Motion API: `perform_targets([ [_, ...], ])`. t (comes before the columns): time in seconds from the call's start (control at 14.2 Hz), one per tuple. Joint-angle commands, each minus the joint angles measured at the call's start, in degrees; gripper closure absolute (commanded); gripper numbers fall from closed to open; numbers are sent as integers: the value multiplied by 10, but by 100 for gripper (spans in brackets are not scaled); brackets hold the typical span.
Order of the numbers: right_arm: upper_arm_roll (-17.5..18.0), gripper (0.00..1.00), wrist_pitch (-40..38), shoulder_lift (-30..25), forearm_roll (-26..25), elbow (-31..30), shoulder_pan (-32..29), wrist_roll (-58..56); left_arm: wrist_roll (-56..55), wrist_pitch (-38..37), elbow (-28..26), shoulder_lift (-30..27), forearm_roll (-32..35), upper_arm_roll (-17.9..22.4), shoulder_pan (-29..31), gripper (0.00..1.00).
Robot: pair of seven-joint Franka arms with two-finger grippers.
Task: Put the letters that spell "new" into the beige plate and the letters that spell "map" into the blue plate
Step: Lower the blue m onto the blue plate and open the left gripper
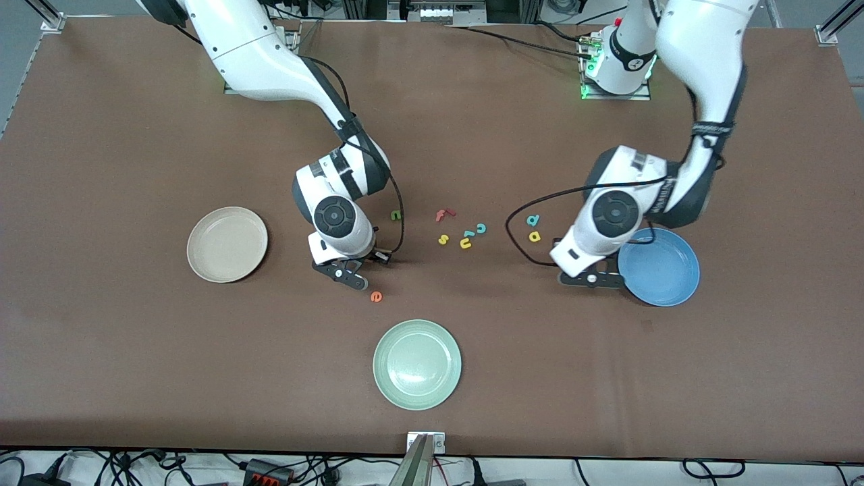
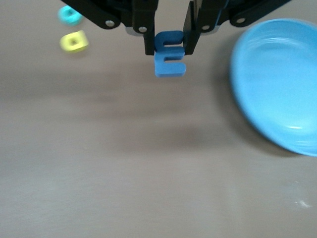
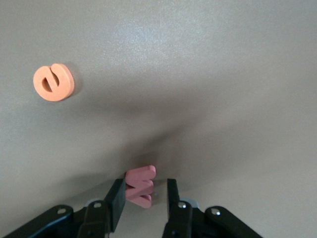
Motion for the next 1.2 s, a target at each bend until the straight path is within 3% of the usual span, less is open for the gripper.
perform_targets([
  [0.0,-7,58,-5,8,0,13,4,-4,95,-26,-7,-10,36,-2,47,88],
  [0.35,-7,58,-3,9,-2,31,5,-4,193,61,-60,14,49,-7,135,85],
  [0.42,-7,58,-3,9,-1,32,4,-5,193,72,-64,16,49,-8,142,57],
  [0.49,-7,58,-2,11,-1,31,5,-2,193,72,-62,16,48,-10,143,1],
  [0.63,-7,58,-1,16,-2,30,6,1,190,52,-58,5,40,-20,143,0],
  [0.77,-7,58,-2,17,-2,28,9,3,176,22,-49,-13,38,-59,143,0],
  [1.13,-7,58,-2,21,-2,27,12,3,-64,26,-55,-7,37,-183,137,0],
])
